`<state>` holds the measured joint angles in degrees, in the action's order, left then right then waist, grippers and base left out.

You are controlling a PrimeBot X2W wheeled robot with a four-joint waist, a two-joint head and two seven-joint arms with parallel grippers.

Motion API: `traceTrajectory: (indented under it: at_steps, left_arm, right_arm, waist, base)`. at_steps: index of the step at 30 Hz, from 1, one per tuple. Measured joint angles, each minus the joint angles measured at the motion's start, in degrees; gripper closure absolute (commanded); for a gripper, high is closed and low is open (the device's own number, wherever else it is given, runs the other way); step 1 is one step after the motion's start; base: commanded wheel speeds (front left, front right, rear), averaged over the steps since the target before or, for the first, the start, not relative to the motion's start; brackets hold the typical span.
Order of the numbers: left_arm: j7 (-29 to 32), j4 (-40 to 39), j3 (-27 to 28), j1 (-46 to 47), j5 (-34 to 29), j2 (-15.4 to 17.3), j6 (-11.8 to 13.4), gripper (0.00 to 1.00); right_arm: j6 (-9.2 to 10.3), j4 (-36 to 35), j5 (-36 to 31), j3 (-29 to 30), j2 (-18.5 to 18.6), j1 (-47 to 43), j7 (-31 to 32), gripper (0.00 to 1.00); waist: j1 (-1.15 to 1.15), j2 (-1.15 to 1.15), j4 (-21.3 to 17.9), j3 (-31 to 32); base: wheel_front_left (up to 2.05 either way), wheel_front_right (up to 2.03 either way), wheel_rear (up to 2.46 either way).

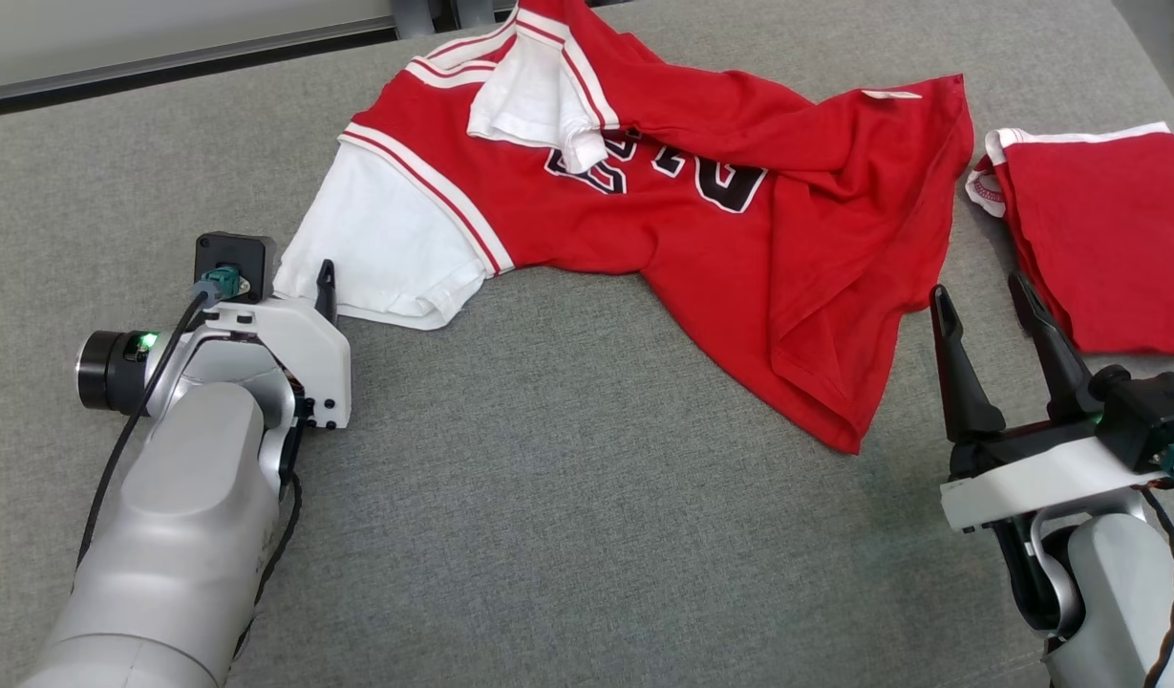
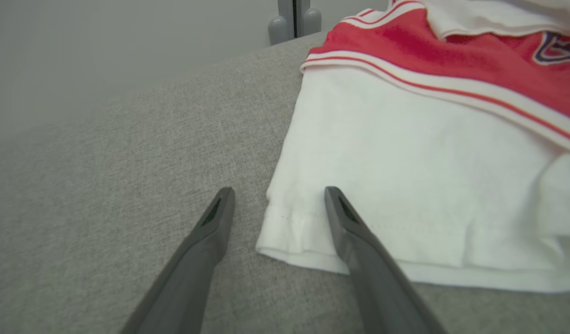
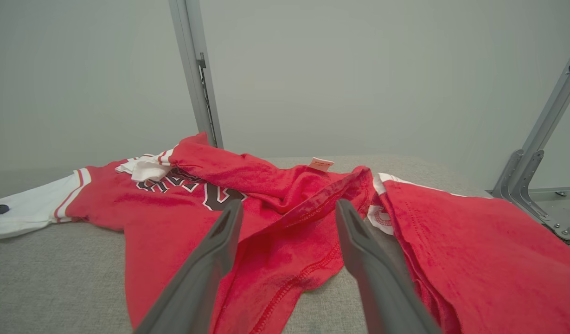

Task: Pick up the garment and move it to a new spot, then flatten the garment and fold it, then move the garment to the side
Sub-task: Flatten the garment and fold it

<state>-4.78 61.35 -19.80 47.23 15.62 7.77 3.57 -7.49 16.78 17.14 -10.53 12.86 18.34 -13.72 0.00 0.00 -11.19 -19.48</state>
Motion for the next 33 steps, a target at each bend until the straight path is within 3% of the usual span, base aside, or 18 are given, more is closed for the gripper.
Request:
traceTrajectory:
  at_steps: [4,6,12,20,33]
  left_arm:
    - [1.0,3.5,-0.8,2.1,0.0,-0.1,-1.5,0.00]
    - [1.3,4.8,-1.0,2.7,0.0,-0.2,-2.4,1.00]
    - [-1.4,6.8,0.5,3.1,2.9,-1.6,-5.0,1.00]
    - [-9.0,6.3,4.2,2.5,6.6,-0.8,-5.1,1.00]
    - [-10.2,-3.3,9.4,-6.9,8.7,1.8,-4.4,1.00]
  right_arm:
    - [-0.01,0.5,-1.1,0.1,0.0,0.4,-0.4,0.00]
    - [-0.01,0.8,-1.4,0.1,-0.1,0.5,-0.4,0.00]
    - [-0.01,1.8,-2.5,0.9,-0.3,0.7,-0.6,0.00]
    - [-0.01,3.3,-3.2,1.5,-0.2,0.3,-0.4,0.00]
    - [-0.01,3.6,-3.1,0.0,0.8,-0.8,2.2,0.00]
  waist:
    - [0.00,0.00,-0.2,0.0]
    - [0.00,0.00,-0.1,0.1]
    - [0.00,0.00,0.7,0.6]
    - [0.00,0.00,3.6,2.6]
    - [0.00,0.00,11.3,6.2]
  base:
    - [0.00,0.00,0.00]
    - [0.00,0.00,0.00]
    - [0.00,0.00,0.00]
    - [0.00,0.00,0.00]
    - [0.00,0.00,0.00]
